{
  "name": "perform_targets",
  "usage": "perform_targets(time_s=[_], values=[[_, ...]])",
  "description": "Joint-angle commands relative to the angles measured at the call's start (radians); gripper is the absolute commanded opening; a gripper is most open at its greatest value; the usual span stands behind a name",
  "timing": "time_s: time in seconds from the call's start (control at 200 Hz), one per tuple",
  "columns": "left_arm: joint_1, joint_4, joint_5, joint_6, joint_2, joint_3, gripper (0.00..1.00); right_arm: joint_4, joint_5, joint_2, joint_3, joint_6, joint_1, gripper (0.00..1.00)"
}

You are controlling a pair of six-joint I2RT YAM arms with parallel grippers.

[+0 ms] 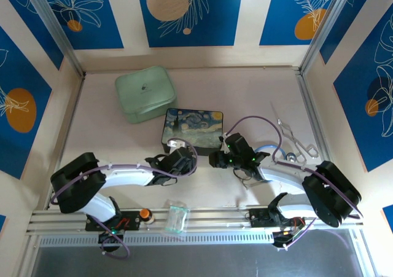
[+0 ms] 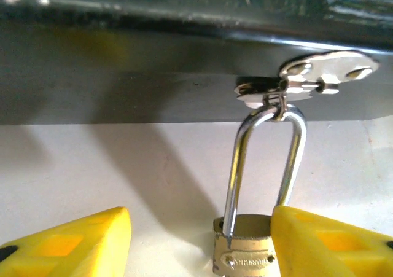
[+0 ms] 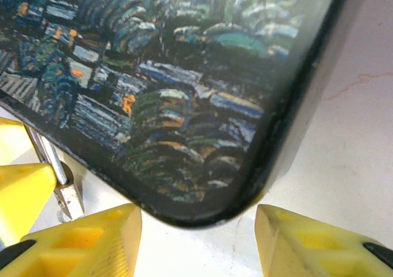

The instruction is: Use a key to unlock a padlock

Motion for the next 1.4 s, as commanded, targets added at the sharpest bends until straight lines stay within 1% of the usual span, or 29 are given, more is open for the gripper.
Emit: perform_targets(time_s=[0.0,0.11,0.245,0.395,0.56,0.69,0.78,0.906,1.056,1.191,1.241,1.396], values=[[-0.014,0.063,0.024,0.010,-0.020,-0.025,0.67,0.011,0.017,0.020,0.014,0.013,0.003,0.52],[-0.017,0.104,0.035,0.026,0.001,-0.033,0.72,0.022,0.009,0.030,0.012,0.015,0.004,0.52],[-0.019,0.126,0.030,0.026,0.016,-0.046,0.72,0.026,0.006,0.030,0.003,0.016,0.004,0.52],[-0.026,0.125,0.014,0.060,0.058,-0.037,0.63,0.022,0.014,0.017,-0.006,0.015,0.002,0.52],[-0.051,0.071,-0.031,0.074,0.099,-0.003,0.54,0.020,0.022,0.001,-0.014,0.014,-0.003,0.52],[-0.059,0.079,-0.038,0.057,0.121,-0.003,0.42,0.017,0.023,-0.006,-0.017,0.016,-0.007,0.52],[-0.064,0.058,-0.054,0.052,0.111,0.001,0.32,0.017,0.023,-0.013,-0.020,0.016,-0.007,0.52],[-0.079,0.003,-0.086,0.049,0.091,0.018,0.24,0.016,0.025,-0.018,-0.025,0.018,-0.007,0.51],[-0.091,-0.043,-0.101,0.051,0.100,0.046,0.24,0.024,0.022,-0.018,-0.028,0.019,-0.007,0.51],[-0.091,-0.048,-0.097,0.043,0.092,0.045,0.27,0.026,0.022,-0.021,-0.032,0.021,-0.007,0.52],[-0.091,-0.035,-0.078,0.052,0.084,0.041,0.27,0.025,0.023,-0.023,-0.034,0.021,-0.007,0.52],[-0.085,0.093,0.028,0.060,0.046,-0.010,0.28,0.025,0.021,-0.028,-0.037,0.022,-0.008,0.52]])
